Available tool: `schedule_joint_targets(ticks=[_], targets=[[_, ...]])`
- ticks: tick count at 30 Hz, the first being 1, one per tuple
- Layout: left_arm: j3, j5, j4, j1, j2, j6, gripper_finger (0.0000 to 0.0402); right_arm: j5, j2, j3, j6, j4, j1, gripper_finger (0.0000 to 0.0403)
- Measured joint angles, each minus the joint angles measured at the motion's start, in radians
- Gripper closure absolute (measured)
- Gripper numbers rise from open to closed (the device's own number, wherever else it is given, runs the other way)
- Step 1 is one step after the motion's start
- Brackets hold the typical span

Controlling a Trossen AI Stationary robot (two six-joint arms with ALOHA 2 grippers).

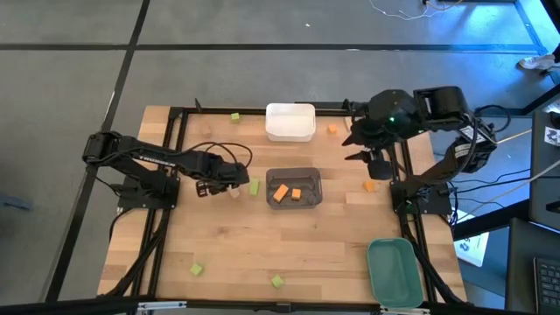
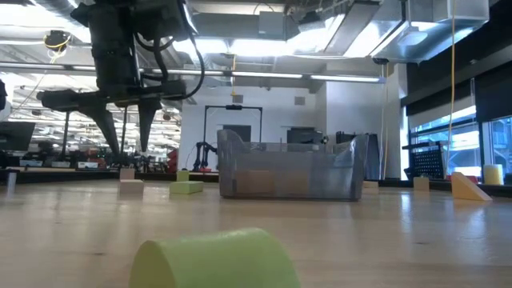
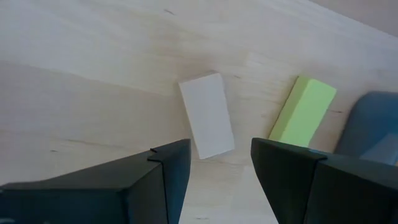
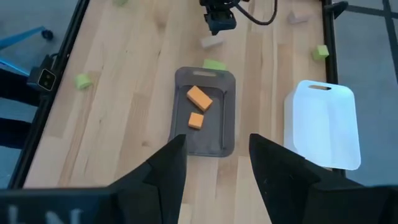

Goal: Sort & place blocks by color
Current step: Put the brown block into the white bin

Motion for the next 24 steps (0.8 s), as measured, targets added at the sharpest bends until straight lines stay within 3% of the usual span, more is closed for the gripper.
schedule_joint_targets(ticks=[6, 24], targets=[[-0.001, 0.05, -0.002, -0.001, 0.03, -0.016, 0.024, -0.001, 0.003, 0.0, 0.0, 0.019, 0.0, 0.0228], [-0.001, 0.074, 0.052, -0.004, 0.128, -0.067, 0.024, -0.003, 0.004, -0.001, 0.0, 0.068, 0.0, 0.0228]])
